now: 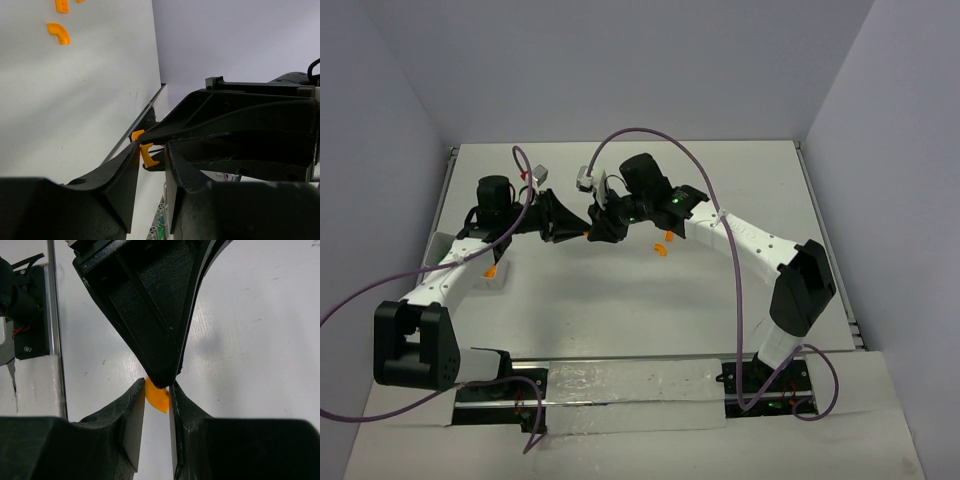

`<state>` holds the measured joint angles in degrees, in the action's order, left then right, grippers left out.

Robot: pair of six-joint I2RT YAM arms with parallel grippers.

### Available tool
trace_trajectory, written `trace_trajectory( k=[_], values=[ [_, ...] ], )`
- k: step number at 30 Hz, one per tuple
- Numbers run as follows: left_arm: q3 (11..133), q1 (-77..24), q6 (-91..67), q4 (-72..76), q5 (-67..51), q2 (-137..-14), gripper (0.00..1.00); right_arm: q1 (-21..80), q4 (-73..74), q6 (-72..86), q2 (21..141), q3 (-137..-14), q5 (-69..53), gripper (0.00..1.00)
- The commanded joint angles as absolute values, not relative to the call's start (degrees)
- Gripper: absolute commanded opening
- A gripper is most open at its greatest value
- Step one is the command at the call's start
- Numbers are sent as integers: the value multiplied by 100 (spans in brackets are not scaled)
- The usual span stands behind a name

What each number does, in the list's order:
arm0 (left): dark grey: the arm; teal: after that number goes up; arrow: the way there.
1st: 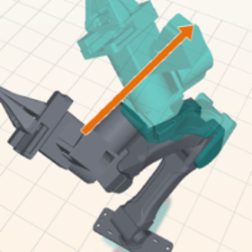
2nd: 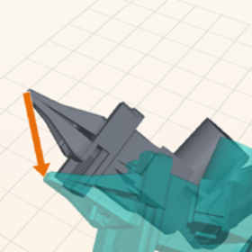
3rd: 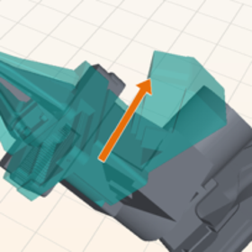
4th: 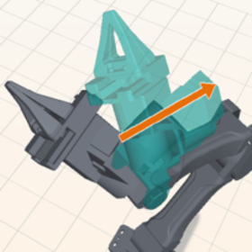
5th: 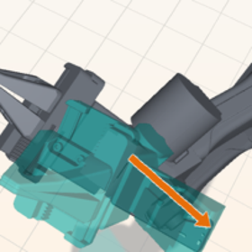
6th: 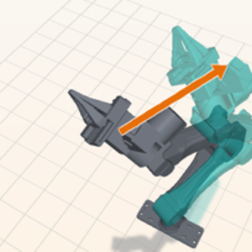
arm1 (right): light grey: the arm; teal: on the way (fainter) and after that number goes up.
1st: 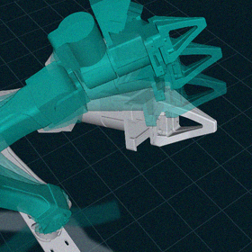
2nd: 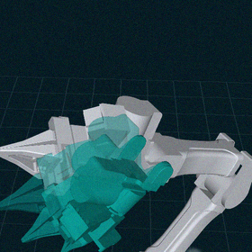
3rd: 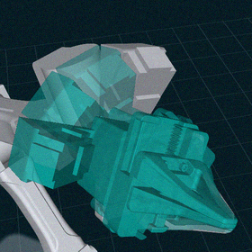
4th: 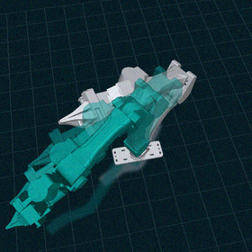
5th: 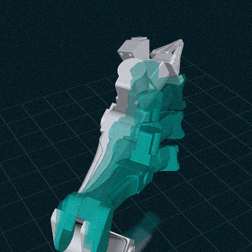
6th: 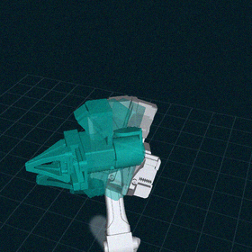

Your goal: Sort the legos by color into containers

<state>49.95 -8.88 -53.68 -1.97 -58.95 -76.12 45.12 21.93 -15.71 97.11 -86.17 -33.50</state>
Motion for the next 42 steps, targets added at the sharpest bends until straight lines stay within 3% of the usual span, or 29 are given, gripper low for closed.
trace_trajectory(
  k=[1,7,9,12,16,20,22,26,31,42],
  values=[
    [4911,-934,-5594,307,-6113,-7631,32,4562,1940,-1466,9756,-8897,-3129,14],
    [4887,-949,-5599,316,-6117,-7629,25,4556,1916,-1441,9773,-8932,-2988,14],
    [4878,-958,-5590,316,-6117,-7629,18,4570,1930,-1433,9782,-8947,-2980,15],
    [4913,-948,-5506,242,-6135,-7611,1,4571,2038,-1396,9819,-9047,-2875,34],
    [5324,-743,-4824,-530,-6036,-7568,0,4579,2346,-1336,9905,-9235,-2716,68],
    [6213,-308,-2883,-2346,-5488,-7647,0,4564,2261,-1318,9652,-8963,-2654,87],
    [6761,-60,-1691,-3817,-4480,-7725,0,4526,2218,-1310,9484,-8714,-2625,96],
    [7320,-18,-308,-4832,-2953,-7654,0,4307,2285,-1255,9329,-8466,-2651,97],
    [7049,-18,688,-4849,-508,-7369,0,3960,2303,-1236,9223,-8100,-2682,97],
    [6575,221,1356,-4625,726,-7590,0,3443,2340,-1285,9173,-7760,-2494,97]
  ],
)
